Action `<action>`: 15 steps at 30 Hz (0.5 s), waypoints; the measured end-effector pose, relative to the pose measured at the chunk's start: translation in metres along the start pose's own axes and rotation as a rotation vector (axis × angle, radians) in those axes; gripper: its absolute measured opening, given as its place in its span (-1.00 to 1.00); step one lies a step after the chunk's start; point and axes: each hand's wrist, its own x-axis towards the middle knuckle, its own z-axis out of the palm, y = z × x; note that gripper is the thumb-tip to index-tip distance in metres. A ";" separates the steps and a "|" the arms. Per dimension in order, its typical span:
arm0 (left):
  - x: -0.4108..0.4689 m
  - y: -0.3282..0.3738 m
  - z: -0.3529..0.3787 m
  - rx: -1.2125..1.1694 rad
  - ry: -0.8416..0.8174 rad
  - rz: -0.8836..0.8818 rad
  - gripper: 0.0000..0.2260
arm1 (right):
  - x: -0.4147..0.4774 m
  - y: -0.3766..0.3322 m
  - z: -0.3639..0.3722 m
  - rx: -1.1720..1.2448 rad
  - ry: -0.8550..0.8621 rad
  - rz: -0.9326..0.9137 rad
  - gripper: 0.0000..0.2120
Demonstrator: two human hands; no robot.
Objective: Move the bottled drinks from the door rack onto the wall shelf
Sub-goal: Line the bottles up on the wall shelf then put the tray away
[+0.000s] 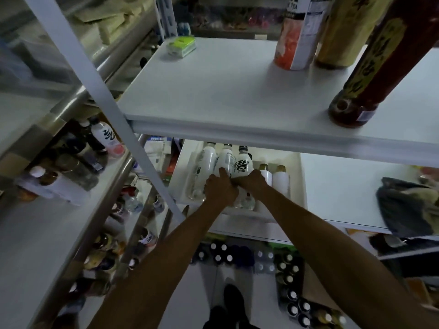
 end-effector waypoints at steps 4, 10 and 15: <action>0.011 0.007 0.005 0.020 -0.019 -0.031 -0.25 | 0.003 0.001 -0.029 0.215 -0.056 0.156 -0.68; 0.023 0.020 0.018 0.231 0.049 -0.106 -0.20 | -0.005 0.012 -0.066 0.305 -0.064 0.140 -0.83; 0.025 0.022 0.023 0.278 0.066 -0.094 -0.14 | -0.012 0.022 -0.085 0.343 -0.056 0.016 -0.47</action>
